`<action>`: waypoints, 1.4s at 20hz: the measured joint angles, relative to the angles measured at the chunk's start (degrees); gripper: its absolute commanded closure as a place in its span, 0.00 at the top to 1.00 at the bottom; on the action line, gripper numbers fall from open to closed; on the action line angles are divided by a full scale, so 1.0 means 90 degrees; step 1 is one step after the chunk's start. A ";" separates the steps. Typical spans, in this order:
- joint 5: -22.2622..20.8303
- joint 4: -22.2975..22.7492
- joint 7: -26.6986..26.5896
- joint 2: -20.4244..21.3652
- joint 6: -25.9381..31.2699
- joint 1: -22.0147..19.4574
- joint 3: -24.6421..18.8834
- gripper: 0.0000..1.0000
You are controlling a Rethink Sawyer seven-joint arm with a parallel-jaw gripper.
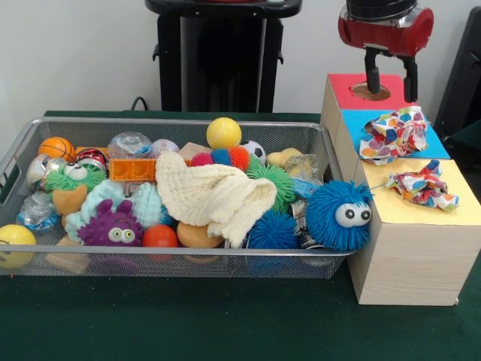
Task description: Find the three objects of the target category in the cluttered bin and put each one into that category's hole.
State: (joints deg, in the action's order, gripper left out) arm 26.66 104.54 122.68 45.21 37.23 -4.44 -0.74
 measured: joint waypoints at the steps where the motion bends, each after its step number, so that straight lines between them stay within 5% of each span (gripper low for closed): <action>1: -0.0010 0.0019 0.0000 -0.0013 -0.0057 0.0006 0.0001 1.00; 14: -0.0574 0.0038 0.0000 -0.0519 -0.1300 0.0165 0.0003 1.00; 25: -0.0426 0.0273 0.0000 -0.0601 -0.1930 -0.0452 -0.0535 1.00; 26: -0.0395 0.0414 0.0000 -0.0598 -0.1942 -0.0600 -0.0660 0.00; 28: -0.0395 0.0433 0.0000 -0.0598 -0.1942 -0.0613 -0.0673 0.00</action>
State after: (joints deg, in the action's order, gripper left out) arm 23.10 108.43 122.68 39.82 19.75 -9.95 -6.80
